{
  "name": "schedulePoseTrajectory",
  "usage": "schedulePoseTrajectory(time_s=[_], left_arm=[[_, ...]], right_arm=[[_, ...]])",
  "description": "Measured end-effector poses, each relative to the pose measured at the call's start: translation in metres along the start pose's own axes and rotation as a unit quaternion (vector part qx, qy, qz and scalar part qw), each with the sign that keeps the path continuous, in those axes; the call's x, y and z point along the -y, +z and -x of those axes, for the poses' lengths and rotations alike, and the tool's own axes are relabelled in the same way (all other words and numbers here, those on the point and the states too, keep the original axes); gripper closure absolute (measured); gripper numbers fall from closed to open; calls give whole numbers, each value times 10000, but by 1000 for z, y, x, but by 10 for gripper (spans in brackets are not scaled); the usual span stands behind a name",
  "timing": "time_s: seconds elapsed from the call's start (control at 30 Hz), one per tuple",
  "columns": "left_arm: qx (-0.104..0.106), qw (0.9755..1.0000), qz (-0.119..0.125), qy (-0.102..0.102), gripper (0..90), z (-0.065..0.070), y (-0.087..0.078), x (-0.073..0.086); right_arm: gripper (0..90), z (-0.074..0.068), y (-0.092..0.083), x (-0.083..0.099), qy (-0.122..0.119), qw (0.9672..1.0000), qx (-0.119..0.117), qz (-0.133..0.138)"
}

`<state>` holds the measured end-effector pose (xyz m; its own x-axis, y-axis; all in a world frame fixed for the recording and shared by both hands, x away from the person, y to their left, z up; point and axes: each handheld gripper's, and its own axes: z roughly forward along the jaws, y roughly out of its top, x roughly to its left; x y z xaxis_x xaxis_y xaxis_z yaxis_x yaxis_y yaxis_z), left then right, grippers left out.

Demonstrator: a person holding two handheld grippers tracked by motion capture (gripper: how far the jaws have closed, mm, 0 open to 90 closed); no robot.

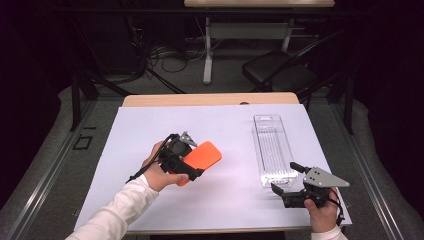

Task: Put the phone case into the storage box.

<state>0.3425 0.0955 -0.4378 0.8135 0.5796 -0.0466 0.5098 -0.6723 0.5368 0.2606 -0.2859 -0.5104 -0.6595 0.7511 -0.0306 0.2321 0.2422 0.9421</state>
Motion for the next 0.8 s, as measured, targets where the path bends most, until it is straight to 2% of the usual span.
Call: schedulePoseTrajectory(time_s=[0.23,0.53,0.63,0.8], left_arm=[[104,9999,24,106,163,13,0,-2],[228,9994,51,240,163,26,2,-3],[255,9992,54,296,164,30,2,-3],[304,9989,53,359,163,36,3,-3]], right_arm=[[60,-1,1,-1,-77,9999,93,-36],[59,-4,2,-2,-120,9999,-35,-57],[58,-7,2,-5,-269,9995,-28,-131],[58,-10,3,-7,-350,9992,-49,-191]])
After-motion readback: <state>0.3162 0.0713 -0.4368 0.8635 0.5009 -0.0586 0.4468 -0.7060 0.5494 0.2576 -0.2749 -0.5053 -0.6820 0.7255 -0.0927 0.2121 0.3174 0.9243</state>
